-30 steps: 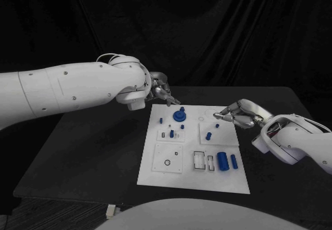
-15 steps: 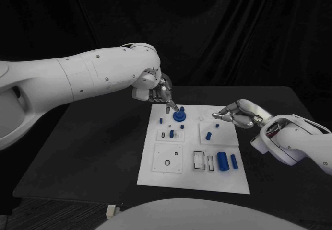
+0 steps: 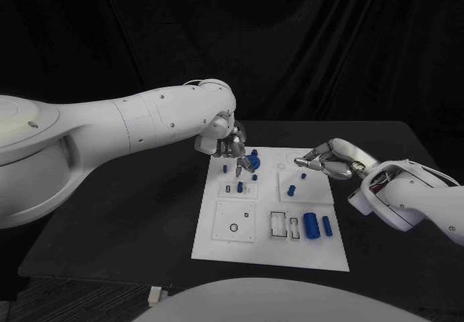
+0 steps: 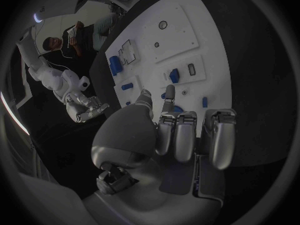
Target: Assemble the parts on the task board
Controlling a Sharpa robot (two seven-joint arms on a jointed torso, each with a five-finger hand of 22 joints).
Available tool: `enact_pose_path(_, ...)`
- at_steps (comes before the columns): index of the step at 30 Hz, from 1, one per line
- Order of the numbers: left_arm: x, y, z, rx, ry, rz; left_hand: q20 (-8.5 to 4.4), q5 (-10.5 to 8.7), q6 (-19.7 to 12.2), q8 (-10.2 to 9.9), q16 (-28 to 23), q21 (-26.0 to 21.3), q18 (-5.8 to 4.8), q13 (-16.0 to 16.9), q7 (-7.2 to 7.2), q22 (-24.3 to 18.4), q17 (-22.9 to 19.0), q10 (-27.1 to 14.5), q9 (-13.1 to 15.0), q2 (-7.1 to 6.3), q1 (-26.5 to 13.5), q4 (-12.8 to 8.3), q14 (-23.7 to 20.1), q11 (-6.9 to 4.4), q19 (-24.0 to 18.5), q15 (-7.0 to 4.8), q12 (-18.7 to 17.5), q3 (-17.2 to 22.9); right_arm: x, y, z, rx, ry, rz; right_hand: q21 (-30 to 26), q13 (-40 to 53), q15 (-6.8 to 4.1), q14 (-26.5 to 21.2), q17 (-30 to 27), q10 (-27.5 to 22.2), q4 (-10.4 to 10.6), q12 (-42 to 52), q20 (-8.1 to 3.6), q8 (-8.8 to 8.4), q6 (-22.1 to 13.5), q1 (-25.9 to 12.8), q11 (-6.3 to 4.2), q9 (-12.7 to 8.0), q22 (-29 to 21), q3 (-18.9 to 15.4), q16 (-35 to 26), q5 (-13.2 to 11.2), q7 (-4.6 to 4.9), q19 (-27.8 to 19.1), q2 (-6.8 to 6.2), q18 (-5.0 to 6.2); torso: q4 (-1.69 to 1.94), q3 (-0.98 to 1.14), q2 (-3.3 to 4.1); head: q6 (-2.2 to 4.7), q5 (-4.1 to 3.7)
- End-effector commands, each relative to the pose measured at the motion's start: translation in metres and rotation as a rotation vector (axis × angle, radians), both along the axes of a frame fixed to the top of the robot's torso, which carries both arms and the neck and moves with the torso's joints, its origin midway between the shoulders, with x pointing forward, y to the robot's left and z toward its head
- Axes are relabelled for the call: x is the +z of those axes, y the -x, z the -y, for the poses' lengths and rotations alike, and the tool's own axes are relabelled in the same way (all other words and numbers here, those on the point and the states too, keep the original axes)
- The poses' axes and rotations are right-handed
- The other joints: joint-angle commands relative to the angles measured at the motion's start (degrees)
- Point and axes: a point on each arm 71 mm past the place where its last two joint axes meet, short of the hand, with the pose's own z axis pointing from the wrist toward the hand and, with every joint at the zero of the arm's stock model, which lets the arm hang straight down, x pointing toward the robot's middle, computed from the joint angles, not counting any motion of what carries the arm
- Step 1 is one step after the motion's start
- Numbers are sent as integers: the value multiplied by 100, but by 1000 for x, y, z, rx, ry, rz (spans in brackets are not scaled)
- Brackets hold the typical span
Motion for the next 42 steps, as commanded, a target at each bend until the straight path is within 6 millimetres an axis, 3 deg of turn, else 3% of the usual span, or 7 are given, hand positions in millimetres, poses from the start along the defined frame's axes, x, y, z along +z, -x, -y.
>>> enact_pose_path(1,-5,3,3,-7,1,-22,41,10,71,-31,15,4,-22,1502,-10,1434,1507,597,-29,24,-38,-29,615,26,494,33,20,53,1,1,0,-2,-7,13,12,1492,-27,606,1509,608,-4,-34,-18,-13,12,-5,-31,-3,1235,-37,17,23,-27,161,14,-17,0,1,-3,-1,-25)
enact_pose_path(19,-14,3,3,6,-15,9,28,49,230,-46,15,4,-22,1502,-46,1434,1507,597,-85,26,8,-138,615,-3,495,12,20,133,1,1,-1,2,-9,15,2,1492,-28,606,1509,608,-5,-34,-20,-13,12,8,-31,-3,1231,-42,17,32,-28,157,15,-14,-1,2,-3,-1,21)
enact_pose_path(29,-24,4,2,20,-14,4,6,78,359,-26,15,0,-22,1502,-89,1433,1507,597,-84,30,15,-200,615,-38,495,-15,20,184,1,1,-1,3,-9,15,1,1492,-28,606,1509,608,-7,-34,-21,-14,12,19,-30,-3,1231,-42,17,40,-29,157,16,-14,0,1,-3,-1,5)
enact_pose_path(35,-27,4,0,30,-15,3,-40,102,573,75,15,-11,-19,1502,-172,1430,1507,597,18,5,32,-308,615,-105,491,-69,20,248,1,1,0,1,-9,15,-3,1492,-29,606,1509,608,-9,-34,-22,-14,12,28,-29,-3,1230,-43,17,48,-29,156,16,-13,0,1,-2,-1,-14)
enact_pose_path(42,-29,4,-2,29,-26,15,-63,86,608,116,15,-31,-15,1502,-191,1424,1507,597,99,-23,-3,-335,615,-126,482,-91,20,253,1,1,0,0,-8,15,-3,1492,-29,606,1509,608,-9,-34,-22,-14,12,28,-29,-3,1230,-43,17,48,-29,156,16,-13,-2,0,1,-1,2)
